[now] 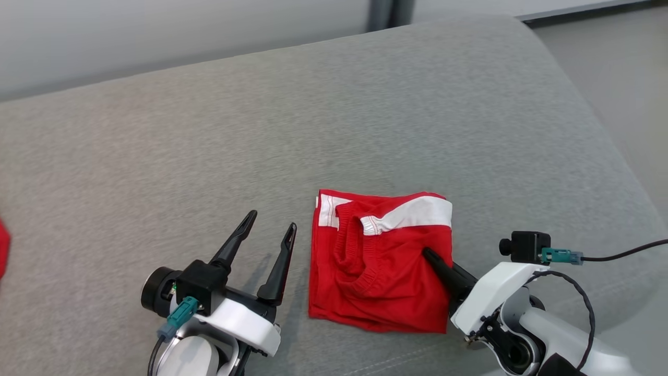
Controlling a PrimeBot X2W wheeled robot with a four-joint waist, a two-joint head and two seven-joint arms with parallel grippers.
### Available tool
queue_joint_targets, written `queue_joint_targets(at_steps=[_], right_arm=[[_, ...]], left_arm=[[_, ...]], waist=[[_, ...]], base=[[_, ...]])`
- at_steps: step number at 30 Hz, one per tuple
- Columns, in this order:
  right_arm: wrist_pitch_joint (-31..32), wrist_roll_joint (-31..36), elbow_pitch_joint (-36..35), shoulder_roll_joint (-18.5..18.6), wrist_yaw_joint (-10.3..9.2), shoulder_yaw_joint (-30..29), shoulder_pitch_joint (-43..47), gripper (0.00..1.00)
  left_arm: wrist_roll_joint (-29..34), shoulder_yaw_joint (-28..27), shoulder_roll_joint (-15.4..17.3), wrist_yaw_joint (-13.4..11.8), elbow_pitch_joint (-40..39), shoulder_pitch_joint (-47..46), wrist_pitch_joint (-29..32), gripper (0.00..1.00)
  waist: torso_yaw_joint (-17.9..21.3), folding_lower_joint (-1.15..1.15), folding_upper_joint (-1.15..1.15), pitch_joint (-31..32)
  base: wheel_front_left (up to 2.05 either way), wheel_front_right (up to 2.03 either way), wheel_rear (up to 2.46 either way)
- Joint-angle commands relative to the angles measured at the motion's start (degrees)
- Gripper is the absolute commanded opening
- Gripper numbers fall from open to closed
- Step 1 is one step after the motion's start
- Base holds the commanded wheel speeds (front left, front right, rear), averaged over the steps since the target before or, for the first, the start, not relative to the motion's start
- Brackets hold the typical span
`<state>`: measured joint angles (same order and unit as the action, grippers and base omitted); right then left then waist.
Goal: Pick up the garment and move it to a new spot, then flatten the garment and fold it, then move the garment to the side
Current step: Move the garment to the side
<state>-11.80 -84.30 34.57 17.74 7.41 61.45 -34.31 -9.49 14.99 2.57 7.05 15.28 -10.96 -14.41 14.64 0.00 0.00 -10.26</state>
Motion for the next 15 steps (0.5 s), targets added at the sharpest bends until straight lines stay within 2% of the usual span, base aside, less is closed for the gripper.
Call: queue_joint_targets(at_steps=[1, 7, 15], right_arm=[[-1.11, -0.43, -0.56, 0.11, 0.08, -0.03, 1.56, 0.0], [-1.43, 0.51, 0.8, 0.82, 0.08, 0.39, 0.02, 0.0], [-2.23, 5.48, 9.47, 0.66, 0.08, 0.61, -8.41, 0.0]], left_arm=[[0.61, -2.07, 0.31, 0.35, -1.36, -0.81, -0.59, 1.0], [1.24, -2.1, 0.4, 0.4, -1.67, -1.07, -0.59, 1.0], [1.31, -0.86, 2.67, 0.43, -1.75, -2.55, -0.59, 1.0]], waist=[[3.85, 0.0, 0.0, 0.65], [5.73, 0.0, 0.0, -1.04], [4.08, 0.0, 0.0, -6.2]], base=[[0.0, 0.0, 0.0], [0.0, 0.0, 0.0], [0.0, 0.0, 0.0]])
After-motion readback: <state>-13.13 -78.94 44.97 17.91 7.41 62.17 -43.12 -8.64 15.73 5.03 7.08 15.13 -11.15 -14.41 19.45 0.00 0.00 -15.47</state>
